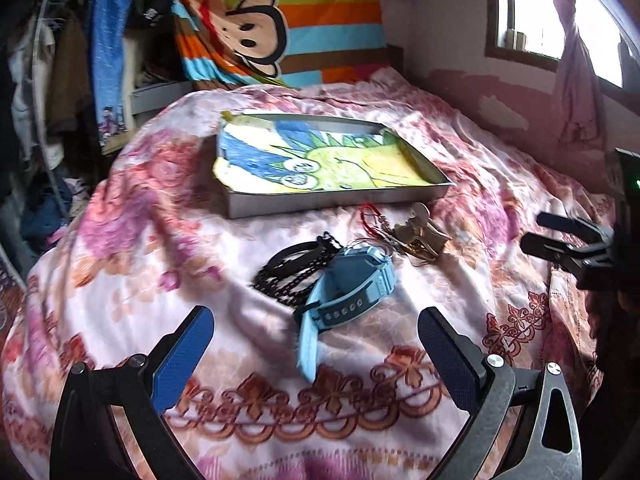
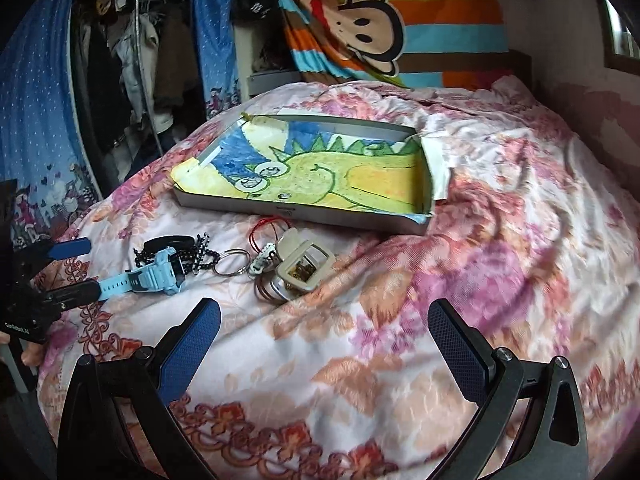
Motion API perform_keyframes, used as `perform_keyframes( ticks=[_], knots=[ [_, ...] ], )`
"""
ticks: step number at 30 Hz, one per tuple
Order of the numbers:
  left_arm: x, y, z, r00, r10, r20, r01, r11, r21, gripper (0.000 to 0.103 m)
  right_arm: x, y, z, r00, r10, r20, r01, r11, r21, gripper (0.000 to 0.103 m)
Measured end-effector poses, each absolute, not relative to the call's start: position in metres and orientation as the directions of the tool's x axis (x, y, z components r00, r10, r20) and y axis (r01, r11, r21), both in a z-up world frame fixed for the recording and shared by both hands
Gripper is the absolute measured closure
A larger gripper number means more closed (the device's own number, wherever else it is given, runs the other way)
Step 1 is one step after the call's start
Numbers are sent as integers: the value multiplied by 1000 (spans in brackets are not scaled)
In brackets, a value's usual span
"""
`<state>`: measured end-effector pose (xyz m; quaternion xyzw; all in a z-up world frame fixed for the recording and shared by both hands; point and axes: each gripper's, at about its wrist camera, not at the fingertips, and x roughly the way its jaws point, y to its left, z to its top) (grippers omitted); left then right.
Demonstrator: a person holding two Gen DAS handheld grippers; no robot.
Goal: Organize jewelry
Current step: 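Grasp the light blue watch with the left tool while the right tool grasps the beige frame piece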
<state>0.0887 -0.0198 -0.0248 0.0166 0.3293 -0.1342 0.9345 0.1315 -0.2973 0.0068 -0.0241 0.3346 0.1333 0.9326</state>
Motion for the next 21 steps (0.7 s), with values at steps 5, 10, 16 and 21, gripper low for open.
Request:
perform_keyframes(
  ticks=[5, 10, 16, 21],
  knots=[
    [109, -36, -29, 717, -279, -639, 330, 943, -41, 6, 154, -291, -1, 712, 292, -639, -319, 945, 76, 1],
    [122, -45, -37, 664, -318, -677, 382, 922, -59, 27, 177, -288, -13, 663, 360, -656, -332, 927, 173, 1],
    [131, -53, -43, 629, -337, -700, 415, 907, -63, 44, 201, -271, -28, 612, 402, -680, -337, 912, 236, 1],
    [137, -58, -48, 614, -317, -723, 417, 908, -44, 62, 218, -260, -43, 577, 399, -713, -303, 915, 268, 10]
  ],
)
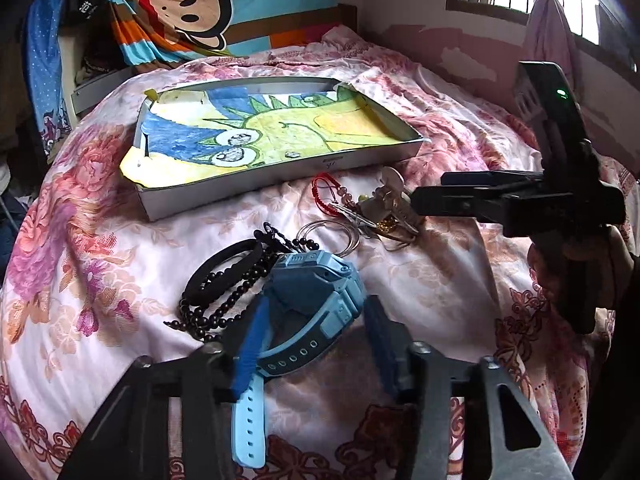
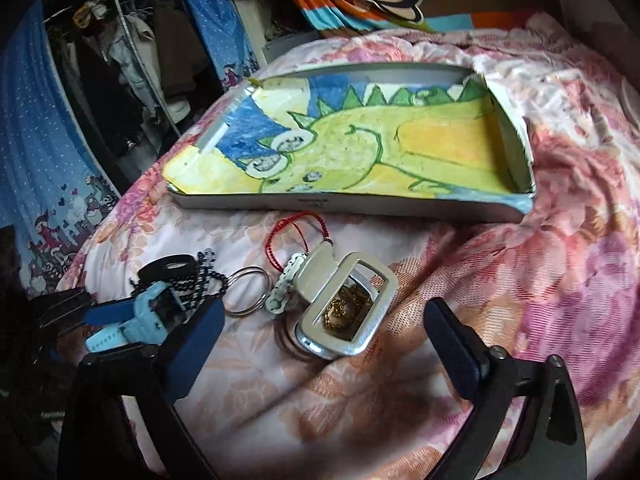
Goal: Organize jewelry
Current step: 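Grasp the light blue watch with the left tool while the right tool grasps the beige frame piece, then carry both items into the drawing-lined tray and open both tools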
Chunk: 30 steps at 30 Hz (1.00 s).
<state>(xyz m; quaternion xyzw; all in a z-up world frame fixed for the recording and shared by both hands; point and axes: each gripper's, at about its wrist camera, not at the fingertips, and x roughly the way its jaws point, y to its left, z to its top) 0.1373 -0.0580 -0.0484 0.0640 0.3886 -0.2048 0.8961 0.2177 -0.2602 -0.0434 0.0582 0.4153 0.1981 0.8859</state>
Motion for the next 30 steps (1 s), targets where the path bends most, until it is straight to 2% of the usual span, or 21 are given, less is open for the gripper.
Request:
perform_keyframes(
  ticks=[3, 5, 6, 10, 16, 24, 30],
  knots=[
    [136, -59, -48, 622, -315, -717, 421, 907, -33, 66, 226, -260, -52, 556, 409, -724, -287, 912, 294, 23],
    [134, -60, -47, 627, -317, -711, 424, 905, -30, 76, 229, -260, -58, 539, 411, -735, -274, 911, 309, 37],
    [134, -60, -46, 630, -319, -709, 424, 905, -30, 82, 228, -260, -60, 538, 407, -738, -270, 913, 307, 39],
    [133, -59, -45, 635, -327, -700, 421, 906, -42, 89, 226, -264, -58, 550, 414, -725, -257, 910, 324, 53],
    [131, -55, -42, 636, -360, -682, 425, 902, -80, 97, 223, -269, -58, 561, 431, -707, -246, 902, 354, 55],
    [131, -50, -40, 624, -425, -655, 443, 884, -152, 98, 209, -278, -37, 588, 480, -652, -267, 875, 403, 55],
    [124, -46, -26, 637, -501, -586, 473, 854, -217, 98, 202, -290, -18, 642, 499, -582, -277, 859, 430, 55]
  ],
)
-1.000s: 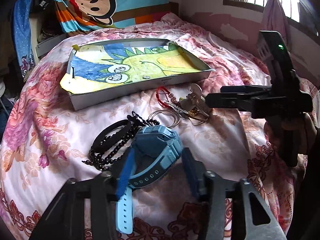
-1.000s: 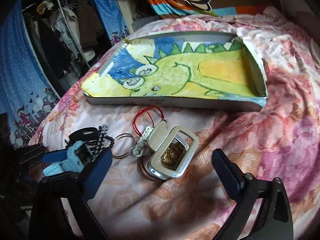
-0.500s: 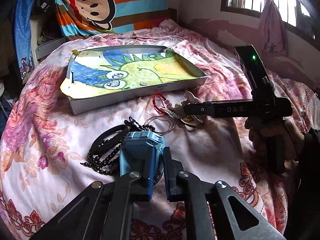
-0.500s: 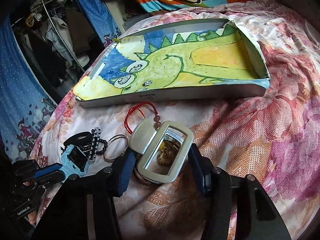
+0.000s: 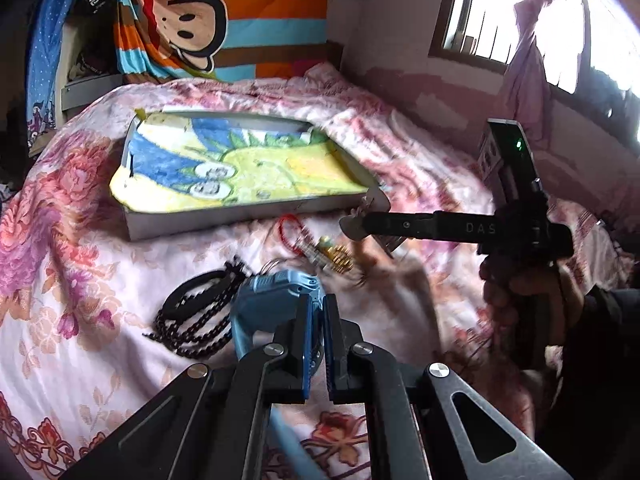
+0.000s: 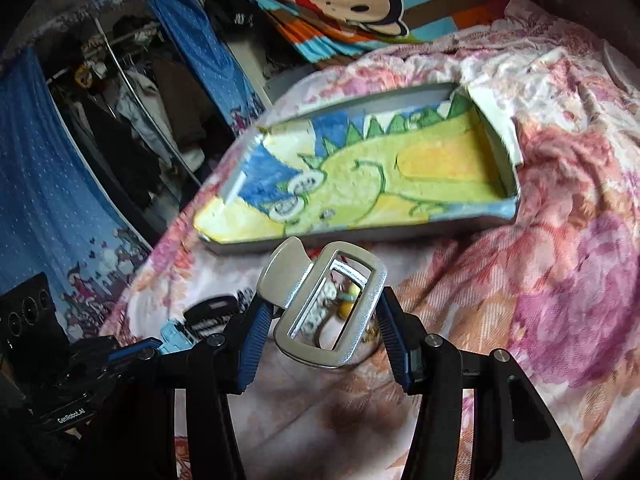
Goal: Organize jewelry
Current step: 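Carry both items into the drawing-lined tray and open both tools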
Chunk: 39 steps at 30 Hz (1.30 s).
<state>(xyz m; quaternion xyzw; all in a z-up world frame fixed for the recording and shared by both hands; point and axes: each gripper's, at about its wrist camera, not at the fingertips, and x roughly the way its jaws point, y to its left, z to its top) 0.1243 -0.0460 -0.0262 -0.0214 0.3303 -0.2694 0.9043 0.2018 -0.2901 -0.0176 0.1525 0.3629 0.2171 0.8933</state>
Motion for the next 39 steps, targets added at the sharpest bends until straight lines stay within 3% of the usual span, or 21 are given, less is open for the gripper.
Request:
perform_keyframes(
  ticks=[7, 14, 22, 33, 39],
  knots=[
    [139, -48, 8, 687, -555, -469, 487, 831, -269, 98, 213, -286, -4, 718, 449, -532, -285, 887, 364, 55],
    [205, -34, 38, 767, -530, -363, 421, 841, -339, 98, 242, -287, 0, 749, 406, -524, -259, 907, 333, 55],
    [276, -7, 4, 770, -458, -444, 286, 870, -401, 98, 273, -285, -19, 733, 359, -577, -211, 928, 308, 55],
    [299, -12, -27, 715, -408, -568, 214, 901, -378, 97, 279, -291, -31, 718, 322, -617, -161, 939, 303, 54],
    [294, -14, -23, 729, -382, -568, 210, 914, -346, 97, 271, -290, -26, 737, 291, -610, -158, 952, 263, 39]
  ],
)
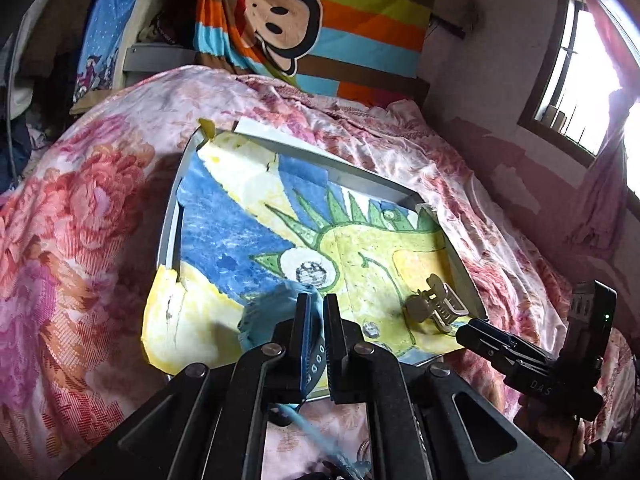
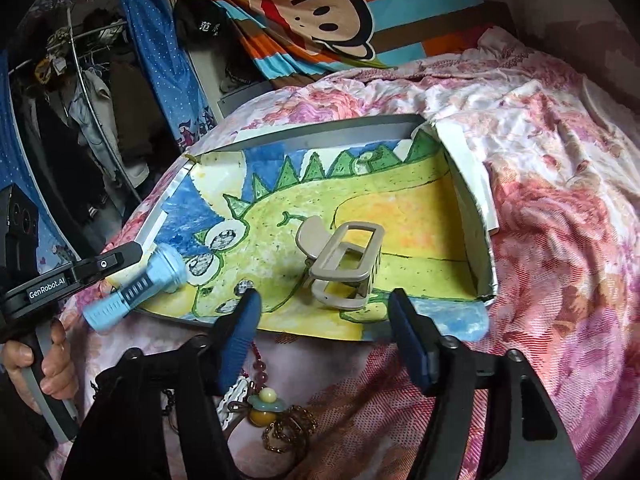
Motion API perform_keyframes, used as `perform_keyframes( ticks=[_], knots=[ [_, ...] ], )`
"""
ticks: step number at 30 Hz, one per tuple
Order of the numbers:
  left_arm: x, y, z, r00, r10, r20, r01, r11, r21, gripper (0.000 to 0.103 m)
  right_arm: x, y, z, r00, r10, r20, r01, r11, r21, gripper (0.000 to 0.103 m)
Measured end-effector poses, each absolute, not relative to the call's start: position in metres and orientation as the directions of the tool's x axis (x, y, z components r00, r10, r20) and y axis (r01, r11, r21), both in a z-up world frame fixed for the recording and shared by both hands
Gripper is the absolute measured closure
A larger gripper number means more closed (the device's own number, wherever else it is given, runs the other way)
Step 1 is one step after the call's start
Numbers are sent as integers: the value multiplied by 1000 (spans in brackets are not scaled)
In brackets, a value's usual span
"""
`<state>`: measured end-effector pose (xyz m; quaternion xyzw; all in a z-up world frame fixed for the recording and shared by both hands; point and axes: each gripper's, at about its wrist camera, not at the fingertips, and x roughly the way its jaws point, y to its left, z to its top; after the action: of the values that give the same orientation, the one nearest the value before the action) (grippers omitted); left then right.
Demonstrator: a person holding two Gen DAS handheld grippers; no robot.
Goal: Organize jewelry
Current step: 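Carry both items into the drawing-lined tray and open both tools, then lift both open tools away from the tray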
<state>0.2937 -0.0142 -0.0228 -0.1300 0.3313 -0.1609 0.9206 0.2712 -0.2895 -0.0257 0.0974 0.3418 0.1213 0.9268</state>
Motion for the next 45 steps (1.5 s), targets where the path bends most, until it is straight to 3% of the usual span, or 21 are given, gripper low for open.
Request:
perform_keyframes(
  ticks=[2, 4, 6, 10, 16, 23, 30, 38, 45],
  knots=[
    [292, -17, -22, 727, -376, -575, 215, 919, -330, 91, 267, -290, -22, 750, 276, -602, -154, 957, 246, 36],
    [290, -18, -22, 727, -372, -577, 215, 921, -324, 74, 261, -291, -18, 764, 261, -590, -151, 962, 230, 32],
    [286, -18, -21, 734, -370, -570, 211, 922, -325, 64, 254, -291, -12, 780, 249, -574, -150, 965, 214, 25],
    [265, -13, -13, 782, -338, -523, 184, 928, -325, 21, 235, -293, 3, 820, 227, -525, -153, 971, 181, 10],
    [225, -10, 13, 860, -294, -416, 181, 940, -289, 2, 196, -296, 33, 880, 202, -430, -152, 977, 147, 5],
    [173, -15, 32, 910, -252, -329, 192, 960, -203, 0, 144, -294, 62, 922, 191, -337, -168, 981, 97, 2],
    [123, -9, 38, 928, -222, -299, 181, 971, -159, 0, 95, -287, 77, 936, 209, -284, -193, 978, 80, 2],
    [70, 6, 31, 932, -196, -306, 146, 973, -177, 0, 47, -272, 75, 920, 255, -298, -243, 967, 77, 2],
    [40, 11, 19, 914, -165, -370, 122, 983, -138, 0, 27, -269, 55, 889, 252, -383, -234, 968, 96, 2]
  ],
)
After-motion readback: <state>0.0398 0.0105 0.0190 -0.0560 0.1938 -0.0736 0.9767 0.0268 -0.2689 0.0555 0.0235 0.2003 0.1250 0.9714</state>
